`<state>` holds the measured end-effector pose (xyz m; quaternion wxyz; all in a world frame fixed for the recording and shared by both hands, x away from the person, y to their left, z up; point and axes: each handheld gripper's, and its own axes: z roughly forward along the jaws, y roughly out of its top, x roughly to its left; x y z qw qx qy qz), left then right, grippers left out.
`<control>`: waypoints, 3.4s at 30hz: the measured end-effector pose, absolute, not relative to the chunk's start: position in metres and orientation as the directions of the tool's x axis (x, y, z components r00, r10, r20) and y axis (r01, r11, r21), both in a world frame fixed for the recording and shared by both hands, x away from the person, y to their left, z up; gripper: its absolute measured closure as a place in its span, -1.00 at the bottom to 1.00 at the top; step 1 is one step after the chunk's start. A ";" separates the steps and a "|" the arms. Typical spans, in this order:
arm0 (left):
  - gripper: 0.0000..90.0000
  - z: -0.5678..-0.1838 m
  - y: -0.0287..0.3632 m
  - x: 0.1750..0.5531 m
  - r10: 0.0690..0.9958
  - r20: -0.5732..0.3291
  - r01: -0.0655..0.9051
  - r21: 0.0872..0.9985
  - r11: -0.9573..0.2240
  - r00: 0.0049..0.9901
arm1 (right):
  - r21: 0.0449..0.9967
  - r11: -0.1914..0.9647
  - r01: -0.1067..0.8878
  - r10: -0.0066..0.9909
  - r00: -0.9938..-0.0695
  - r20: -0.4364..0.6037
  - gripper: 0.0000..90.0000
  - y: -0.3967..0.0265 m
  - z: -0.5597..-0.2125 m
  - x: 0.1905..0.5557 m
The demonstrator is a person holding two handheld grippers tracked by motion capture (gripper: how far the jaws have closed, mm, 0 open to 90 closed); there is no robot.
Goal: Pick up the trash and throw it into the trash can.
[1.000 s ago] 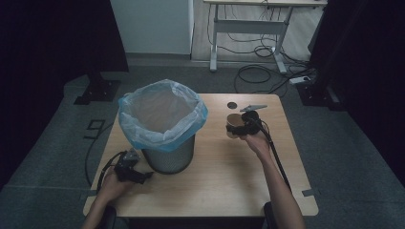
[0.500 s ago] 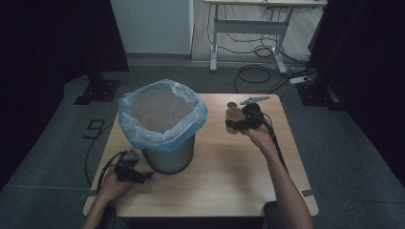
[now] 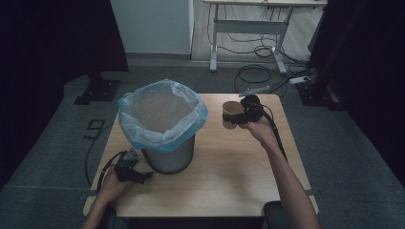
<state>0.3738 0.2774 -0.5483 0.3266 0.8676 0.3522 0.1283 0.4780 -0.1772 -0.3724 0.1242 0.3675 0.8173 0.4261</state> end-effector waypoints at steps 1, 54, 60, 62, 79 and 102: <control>-1.00 -0.548 0.277 0.374 0.695 -0.008 0.528 0.657 -0.538 0.719 | 0.787 0.377 0.488 0.702 -0.705 0.100 -0.44 -0.175 -0.365 0.477; -1.00 -0.548 0.277 0.374 0.695 -0.007 0.527 0.658 -0.538 0.719 | 0.809 0.429 0.402 0.602 -0.795 0.075 -0.44 -0.091 -0.228 0.481; -1.00 -0.548 0.277 0.374 0.695 -0.007 0.527 0.658 -0.538 0.719 | 0.804 0.453 0.385 0.573 -0.817 0.067 -0.44 -0.067 -0.222 0.478; -1.00 -0.548 0.277 0.374 0.695 -0.007 0.527 0.657 -0.538 0.719 | 0.801 0.470 0.370 0.551 -0.832 0.061 -0.44 -0.052 -0.222 0.478; -1.00 -0.548 0.277 0.374 0.695 -0.008 0.527 0.658 -0.538 0.719 | 0.791 0.517 0.329 0.447 -0.891 0.079 -0.44 0.023 -0.239 0.480; -1.00 -0.548 0.277 0.375 0.689 -0.007 0.523 0.657 -0.543 0.724 | 0.693 0.635 0.340 0.372 -0.922 0.111 -0.48 0.096 -0.316 0.494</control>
